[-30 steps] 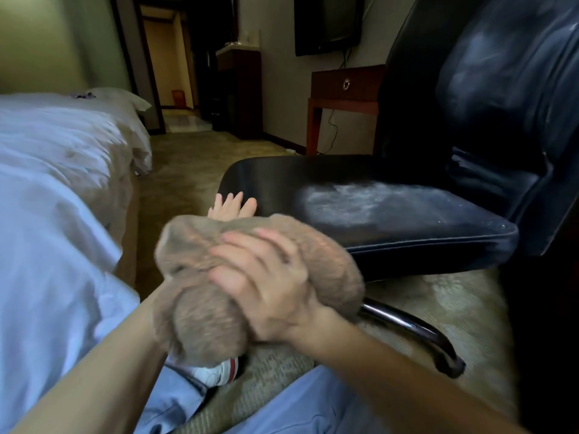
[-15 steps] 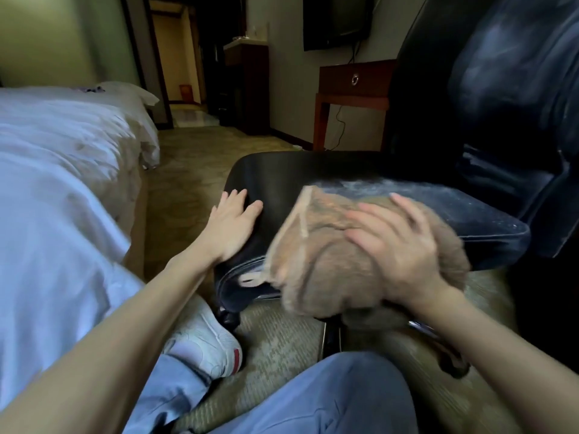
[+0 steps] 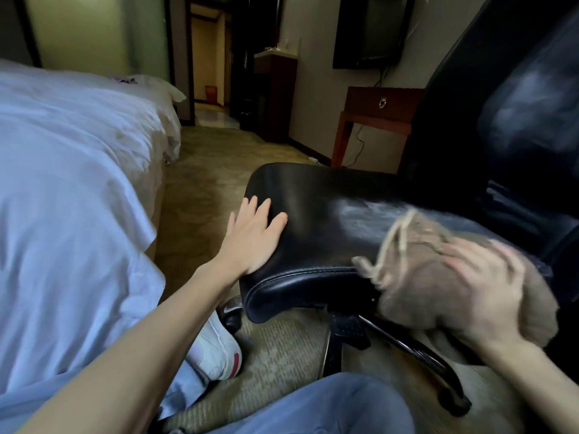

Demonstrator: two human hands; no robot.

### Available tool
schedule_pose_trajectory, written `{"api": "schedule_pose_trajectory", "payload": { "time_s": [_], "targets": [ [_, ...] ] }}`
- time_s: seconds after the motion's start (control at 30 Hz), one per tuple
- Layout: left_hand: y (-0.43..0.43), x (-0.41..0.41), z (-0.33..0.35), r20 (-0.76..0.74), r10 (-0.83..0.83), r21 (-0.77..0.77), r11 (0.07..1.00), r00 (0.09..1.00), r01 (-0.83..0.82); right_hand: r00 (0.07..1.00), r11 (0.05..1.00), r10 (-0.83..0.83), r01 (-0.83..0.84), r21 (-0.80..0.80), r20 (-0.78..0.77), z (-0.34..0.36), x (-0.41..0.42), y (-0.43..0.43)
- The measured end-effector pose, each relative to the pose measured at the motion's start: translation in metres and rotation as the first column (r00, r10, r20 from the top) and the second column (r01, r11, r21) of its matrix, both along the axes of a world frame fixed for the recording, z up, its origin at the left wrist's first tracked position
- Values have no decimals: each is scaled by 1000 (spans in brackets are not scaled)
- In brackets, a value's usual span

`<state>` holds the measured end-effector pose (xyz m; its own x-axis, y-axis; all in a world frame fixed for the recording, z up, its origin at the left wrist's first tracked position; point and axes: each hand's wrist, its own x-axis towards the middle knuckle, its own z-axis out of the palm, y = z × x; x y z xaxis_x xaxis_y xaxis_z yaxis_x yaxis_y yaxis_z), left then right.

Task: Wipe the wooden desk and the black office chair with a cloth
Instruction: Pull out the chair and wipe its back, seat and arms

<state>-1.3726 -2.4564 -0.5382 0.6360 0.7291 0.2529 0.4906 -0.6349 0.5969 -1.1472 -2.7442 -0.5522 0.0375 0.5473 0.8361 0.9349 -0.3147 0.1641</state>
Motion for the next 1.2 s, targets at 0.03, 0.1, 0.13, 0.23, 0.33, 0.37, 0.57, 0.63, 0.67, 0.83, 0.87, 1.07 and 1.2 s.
{"api": "schedule_pose_trajectory", "payload": {
  "time_s": [0.03, 0.1, 0.13, 0.23, 0.33, 0.37, 0.57, 0.63, 0.67, 0.83, 0.87, 1.07, 1.2],
  "targets": [
    [0, -2, -1, 31, 35, 26, 999, 999, -36, 995, 997, 78, -79, 2, 67, 1, -18, 15],
    [0, -7, 1, 96, 82, 68, 994, 992, -88, 956, 975, 222, -220, -30, 192, 3, -60, 50],
    [0, -9, 1, 98, 72, 66, 995, 993, -79, 931, 960, 280, -272, -65, 234, 6, -79, 67],
    [1, -8, -1, -78, -107, 80, 990, 991, 113, 915, 946, 325, -319, -64, 239, 7, -131, 108],
    [-12, -22, -2, 0, -209, -30, 978, 978, 209, 892, 908, 393, -415, 59, 222, 3, -144, 118],
    [-19, -26, -1, 43, -232, 12, 973, 972, 231, 881, 897, 408, -436, 76, 238, 1, -139, 115],
    [-64, -21, 7, 62, -91, 297, 953, 994, 68, 859, 928, 348, -372, -8, 377, -8, -78, 80],
    [-68, -20, 10, 123, -13, 307, 951, 992, -25, 868, 943, 313, -332, -17, 384, -7, -65, 71],
    [-67, -19, 11, 112, 8, 333, 942, 994, -45, 878, 950, 297, -312, -22, 375, -5, -59, 67],
    [-48, -20, 10, 98, 86, 303, 946, 992, -112, 947, 984, 177, -175, -33, 269, 7, -17, 26],
    [-44, -21, 12, 89, 97, 290, 950, 991, -118, 958, 990, 138, -136, -26, 252, 9, -7, 15],
    [-24, -27, 17, 85, 122, 211, 968, 989, -137, 979, 997, 29, -42, 57, 203, 9, 46, -44],
    [-19, -26, 14, 93, 125, 152, 979, 988, -138, 993, 987, 97, -105, 123, 71, 11, 55, -51]
  ]
}}
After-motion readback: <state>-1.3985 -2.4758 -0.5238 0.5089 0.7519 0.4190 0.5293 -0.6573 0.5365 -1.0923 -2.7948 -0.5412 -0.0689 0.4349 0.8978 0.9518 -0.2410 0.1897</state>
